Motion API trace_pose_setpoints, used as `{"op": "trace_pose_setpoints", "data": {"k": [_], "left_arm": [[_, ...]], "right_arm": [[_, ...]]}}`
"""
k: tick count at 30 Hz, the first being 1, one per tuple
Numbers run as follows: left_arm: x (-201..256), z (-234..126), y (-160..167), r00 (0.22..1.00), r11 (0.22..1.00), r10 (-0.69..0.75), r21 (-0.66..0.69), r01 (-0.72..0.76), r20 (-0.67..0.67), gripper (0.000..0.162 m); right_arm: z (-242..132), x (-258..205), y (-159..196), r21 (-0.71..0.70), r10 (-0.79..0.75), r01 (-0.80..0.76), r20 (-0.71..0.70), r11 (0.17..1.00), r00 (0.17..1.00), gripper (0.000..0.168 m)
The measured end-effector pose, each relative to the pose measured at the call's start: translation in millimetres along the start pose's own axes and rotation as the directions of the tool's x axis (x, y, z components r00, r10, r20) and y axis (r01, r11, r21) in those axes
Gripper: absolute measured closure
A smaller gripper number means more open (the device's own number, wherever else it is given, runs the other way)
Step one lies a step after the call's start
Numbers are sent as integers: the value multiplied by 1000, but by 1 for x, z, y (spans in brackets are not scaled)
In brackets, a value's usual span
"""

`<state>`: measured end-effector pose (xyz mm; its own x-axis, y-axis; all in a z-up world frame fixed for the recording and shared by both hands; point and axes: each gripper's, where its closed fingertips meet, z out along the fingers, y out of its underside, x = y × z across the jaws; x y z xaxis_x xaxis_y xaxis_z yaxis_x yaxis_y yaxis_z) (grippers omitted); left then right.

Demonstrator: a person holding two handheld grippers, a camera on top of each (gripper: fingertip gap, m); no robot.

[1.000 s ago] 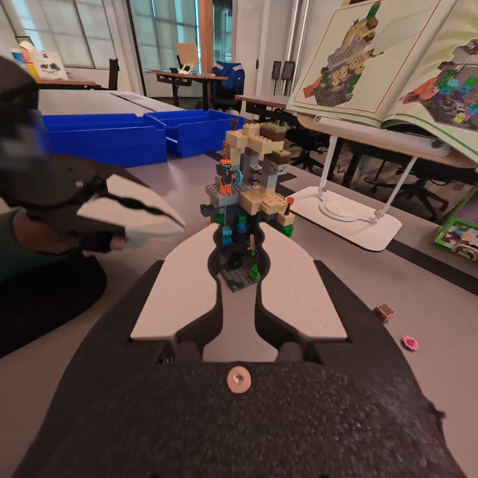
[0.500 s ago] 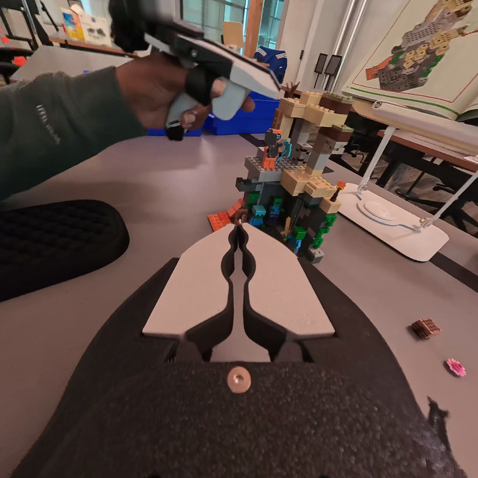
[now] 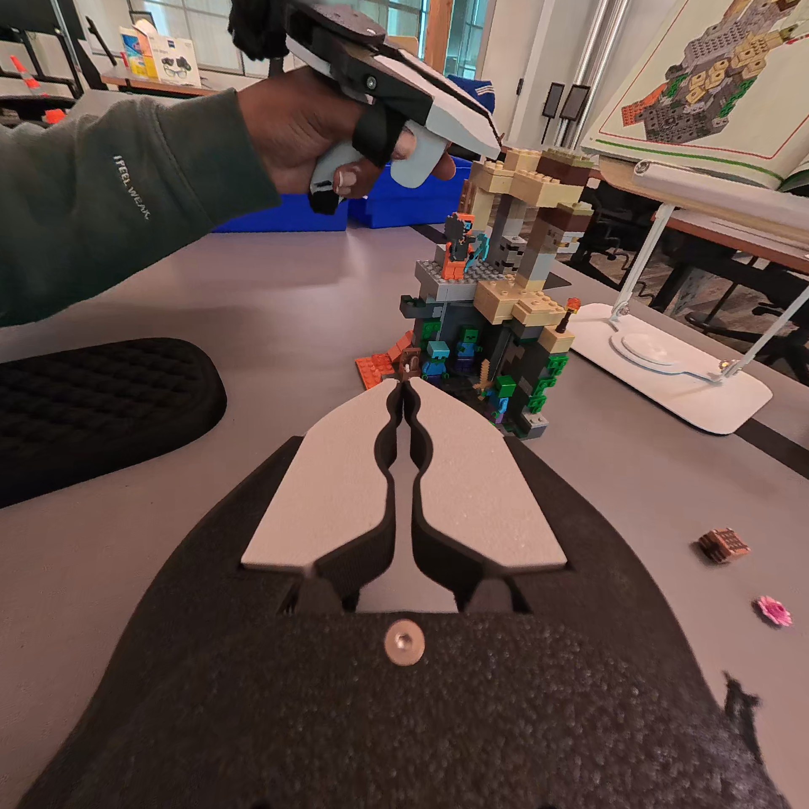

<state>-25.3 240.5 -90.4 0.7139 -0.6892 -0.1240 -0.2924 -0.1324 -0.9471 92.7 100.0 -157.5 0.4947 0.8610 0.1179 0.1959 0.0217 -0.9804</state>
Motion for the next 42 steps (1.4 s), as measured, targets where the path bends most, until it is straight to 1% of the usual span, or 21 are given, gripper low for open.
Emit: {"op": "trace_pose_setpoints", "data": {"k": [3, 5, 7, 10, 12, 14, 17, 20, 24, 27, 31, 35, 38, 42], "left_arm": [[-1, 0, -2, 1000, 1000, -15, 10, 15, -7, 151], [-2, -5, -16, 996, 992, -80, 97, 84, -39, 152], [-6, -11, -28, 990, 979, -127, 151, 135, -61, 152], [-2, -18, -40, 984, 970, -142, 182, 159, -105, 151], [8, -23, -45, 985, 970, -111, 204, 136, -128, 151], [26, -27, -44, 989, 973, -49, 215, 80, -142, 151], [60, -32, -32, 988, 975, 56, 221, -23, -144, 151], [94, -33, -14, 981, 973, 133, 208, -101, -143, 151], [140, -28, 16, 957, 957, 257, 173, -232, -137, 151], [164, -21, 33, 931, 935, 344, 135, -328, -125, 150], [177, -12, 47, 880, 884, 467, 83, -461, -86, 151], [182, -8, 57, 818, 819, 573, 44, -572, -49, 151], [182, -7, 62, 756, 756, 654, 10, -654, 4, 150], [179, -5, 67, 661, 664, 748, -51, -746, 68, 151]], "right_arm": [[-1, 1, 0, -2, -3, 3, -1, 1000, 1000, 168], [-1, 1, 1, -4, -2, 2, -2, 1000, 1000, 168], [-1, 1, 2, -8, -1, 1, -2, 1000, 1000, 168], [-1, 2, 2, -9, -1, 1, -3, 1000, 1000, 168], [-2, 2, 1, -5, -2, 2, -6, 1000, 1000, 168], [-2, 3, 0, -1, 3, -3, -7, 1000, 1000, 168], [-3, 4, -1, 7, 14, -14, -11, 1000, 1000, 168], [-5, 6, -6, 24, 42, -41, -14, 999, 999, 168], [-6, 5, -18, 54, 132, -133, 8, 990, 991, 168], [-6, 1, -26, 57, 169, -170, 37, 984, 985, 165], [0, -3, -13, -18, 204, -203, 59, 979, 977, 162], [5, -11, -4, -68, 302, -296, 135, 953, 944, 160], [9, -15, 1, -104, 339, -326, 150, 940, 929, 157], [13, -15, 6, -124, 344, -329, 127, 936, 930, 155]]}}
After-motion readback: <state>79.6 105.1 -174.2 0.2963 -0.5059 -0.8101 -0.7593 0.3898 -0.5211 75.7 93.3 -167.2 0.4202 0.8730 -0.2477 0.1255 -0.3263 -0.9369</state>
